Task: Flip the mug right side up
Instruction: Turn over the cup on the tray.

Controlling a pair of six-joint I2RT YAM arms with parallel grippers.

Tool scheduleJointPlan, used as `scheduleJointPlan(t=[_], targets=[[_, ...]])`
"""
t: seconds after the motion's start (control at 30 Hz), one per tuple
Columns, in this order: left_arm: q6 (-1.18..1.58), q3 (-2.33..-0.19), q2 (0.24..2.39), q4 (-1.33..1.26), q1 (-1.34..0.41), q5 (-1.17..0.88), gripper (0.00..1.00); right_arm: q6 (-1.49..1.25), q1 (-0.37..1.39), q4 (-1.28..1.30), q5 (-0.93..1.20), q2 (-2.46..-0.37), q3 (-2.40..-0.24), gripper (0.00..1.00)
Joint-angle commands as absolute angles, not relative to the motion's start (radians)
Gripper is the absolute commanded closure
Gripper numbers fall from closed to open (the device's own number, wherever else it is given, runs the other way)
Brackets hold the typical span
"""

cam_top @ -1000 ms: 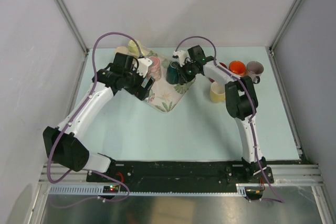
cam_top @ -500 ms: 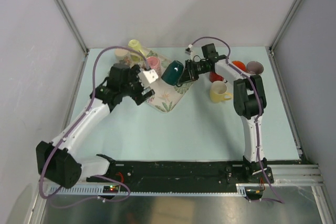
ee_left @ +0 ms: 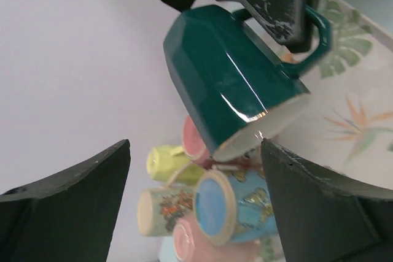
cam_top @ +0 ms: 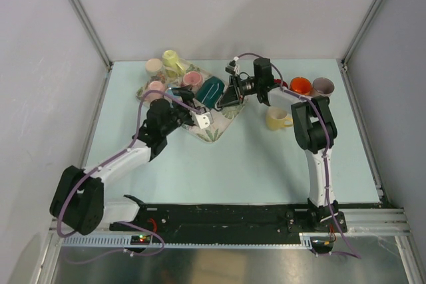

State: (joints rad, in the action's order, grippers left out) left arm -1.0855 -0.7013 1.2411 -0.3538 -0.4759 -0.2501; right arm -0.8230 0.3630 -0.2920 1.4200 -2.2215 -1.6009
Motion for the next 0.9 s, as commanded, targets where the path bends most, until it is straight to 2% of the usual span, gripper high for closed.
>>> scheduleJointPlan(t=[0.0, 0.2, 0.37, 0.43, 0.47, 0.5, 0.57, 0.67, 0.73, 0.87], targets=[[-1.172, -0.731, 1.316, -0.612, -0.494, -0.266, 0.14, -0.913, 0.369, -0.456, 1.645, -2.131, -1.611, 1.0], [-1.259, -0.743, 1.457, -0.796, -0.497, -0.242, 0.42, -0.931, 0.371, -0.447, 1.669, -2.141, -1.621, 1.0], [-1.253, -0.759, 1.496, -0.863, -0.497, -0.259, 0.77, -0.933, 0.37, -0.433, 1.669, -2.154, -1.627, 1.0], [-1.221, -0.763, 1.494, -0.866, -0.497, -0.257, 0.92, -0.931, 0.365, -0.434, 1.657, -2.156, -1.625, 0.96], [-1.198, -0.764, 1.488, -0.866, -0.497, -0.252, 0.96, -0.925, 0.363, -0.433, 1.646, -2.156, -1.623, 0.91], [-1.158, -0.764, 1.48, -0.864, -0.497, -0.247, 0.98, -0.913, 0.359, -0.429, 1.633, -2.155, -1.621, 0.87], [-1.082, -0.776, 1.453, -0.809, -0.497, -0.231, 0.99, -0.868, 0.352, -0.396, 1.594, -2.15, -1.62, 0.71], [-0.988, -0.818, 1.398, -0.61, -0.497, -0.22, 1.0, -0.794, 0.342, -0.327, 1.528, -2.144, -1.636, 0.52], [-0.92, -0.851, 1.365, -0.472, -0.497, -0.207, 1.0, -0.674, 0.33, -0.187, 1.459, -2.14, -1.678, 0.45], [-0.795, -0.966, 1.326, -0.145, -0.496, -0.194, 1.0, -0.182, 0.32, 0.33, 1.137, -2.129, -1.846, 0.39]])
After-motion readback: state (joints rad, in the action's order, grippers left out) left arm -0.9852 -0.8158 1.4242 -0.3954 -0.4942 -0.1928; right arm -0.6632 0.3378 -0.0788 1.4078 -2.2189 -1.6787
